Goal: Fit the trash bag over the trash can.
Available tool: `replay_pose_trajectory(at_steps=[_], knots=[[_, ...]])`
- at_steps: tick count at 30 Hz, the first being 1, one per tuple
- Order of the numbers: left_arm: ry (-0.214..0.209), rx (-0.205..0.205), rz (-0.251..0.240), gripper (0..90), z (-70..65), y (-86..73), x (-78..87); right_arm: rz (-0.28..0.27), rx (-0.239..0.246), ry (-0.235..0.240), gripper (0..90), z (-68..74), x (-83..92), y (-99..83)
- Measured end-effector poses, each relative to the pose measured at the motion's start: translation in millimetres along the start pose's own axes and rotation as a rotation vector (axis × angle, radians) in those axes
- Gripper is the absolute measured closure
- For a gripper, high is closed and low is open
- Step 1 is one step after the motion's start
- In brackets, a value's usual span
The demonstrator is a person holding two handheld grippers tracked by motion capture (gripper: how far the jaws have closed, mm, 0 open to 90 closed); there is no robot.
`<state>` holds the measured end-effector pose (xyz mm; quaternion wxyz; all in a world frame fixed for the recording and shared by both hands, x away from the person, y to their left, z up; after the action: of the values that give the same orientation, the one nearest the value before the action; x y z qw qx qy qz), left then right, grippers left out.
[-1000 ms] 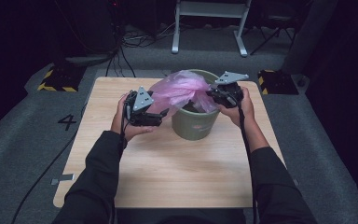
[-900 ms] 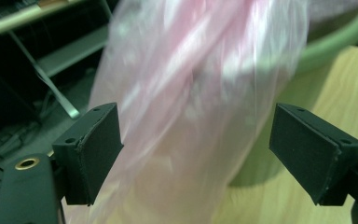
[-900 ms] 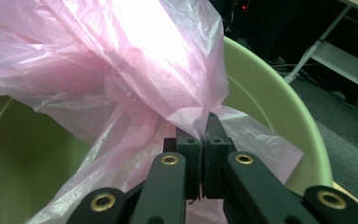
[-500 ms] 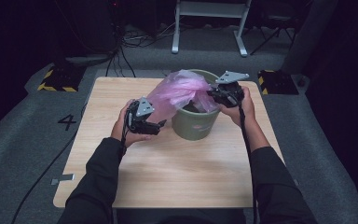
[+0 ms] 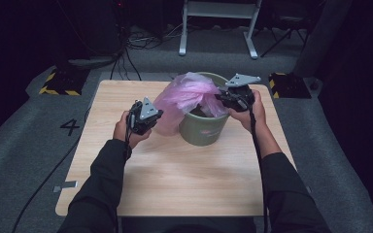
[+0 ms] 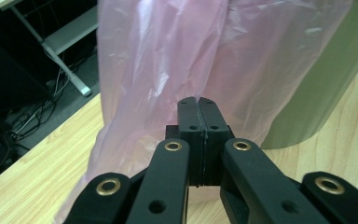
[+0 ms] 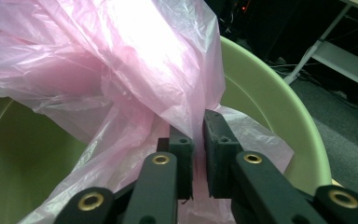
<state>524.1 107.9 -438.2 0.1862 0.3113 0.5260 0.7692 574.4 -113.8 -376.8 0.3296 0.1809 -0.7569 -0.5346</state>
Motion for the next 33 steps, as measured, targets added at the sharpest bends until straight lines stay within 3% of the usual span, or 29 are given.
replay_pose_trajectory(at_steps=[2, 4, 5, 7, 11, 16, 19, 21, 23, 24, 27, 30, 33], knots=[[-0.015, 0.028, -0.017, 78.0, 1.0, 0.2, 2.1, 0.003, 0.0, 0.001, 84.4, -0.1, 0.0, -0.6], [-0.039, 0.084, -0.009, 45.1, -1.6, -2.3, 1.4, 0.006, 0.0, 0.003, 84.3, -0.4, -0.2, -1.5], [-0.036, 0.091, 0.004, 29.1, -2.7, -4.2, 0.5, 0.006, -0.002, 0.002, 84.2, -0.7, -0.1, -1.7], [-0.063, 0.113, 0.006, 15.0, -8.4, -5.0, -0.5, 0.008, -0.001, -0.001, 83.9, -1.4, 0.1, -1.9], [-0.095, 0.092, -0.006, 15.5, -23.3, 1.7, -3.1, 0.009, -0.007, -0.002, 83.2, -3.0, 0.5, -2.5], [-0.044, 0.054, 0.01, 16.3, -22.2, 3.5, -15.0, 0.012, -0.013, -0.005, 82.0, -5.0, 0.7, -3.2], [-0.015, 0.028, 0.022, 33.7, -20.5, 2.0, -21.7, 0.011, -0.015, -0.003, 81.4, -4.9, 1.1, -3.3], [0.018, -0.007, 0.035, 51.8, -19.1, 1.4, -24.5, 0.009, -0.014, -0.003, 81.1, -4.6, 1.1, -3.2], [0.006, -0.015, 0.031, 61.7, -20.3, 2.2, -26.2, 0.007, -0.014, 0.001, 80.6, -3.9, 1.1, -2.9], [0.026, -0.022, 0.029, 69.2, -18.6, 2.7, -26.9, 0.004, -0.016, 0.006, 80.5, -3.2, 1.2, -2.7], [0.035, -0.029, 0.022, 82.3, -16.6, 3.9, -28.3, 0.0, -0.019, 0.012, 79.6, -1.7, 1.5, -2.4], [0.044, -0.032, 0.021, 89.1, -13.5, 4.1, -27.1, -0.002, -0.02, 0.011, 75.3, -1.7, 1.8, -2.1], [0.078, -0.023, -0.007, 89.7, -4.4, 8.8, -20.3, -0.001, -0.036, 0.021, 59.6, -1.3, 1.6, -1.6]])
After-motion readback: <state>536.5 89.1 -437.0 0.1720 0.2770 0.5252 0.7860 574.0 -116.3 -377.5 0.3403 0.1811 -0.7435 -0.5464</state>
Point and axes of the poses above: each handheld gripper's, and its own axes: x roughly backward along the jaws, y roughly out of its top, z roughly to its left, the point moved 10 cm from there along -x, roughly forward along the jaws, and after that the axes turned 13 degrees about -z, right-handed, at the moved point
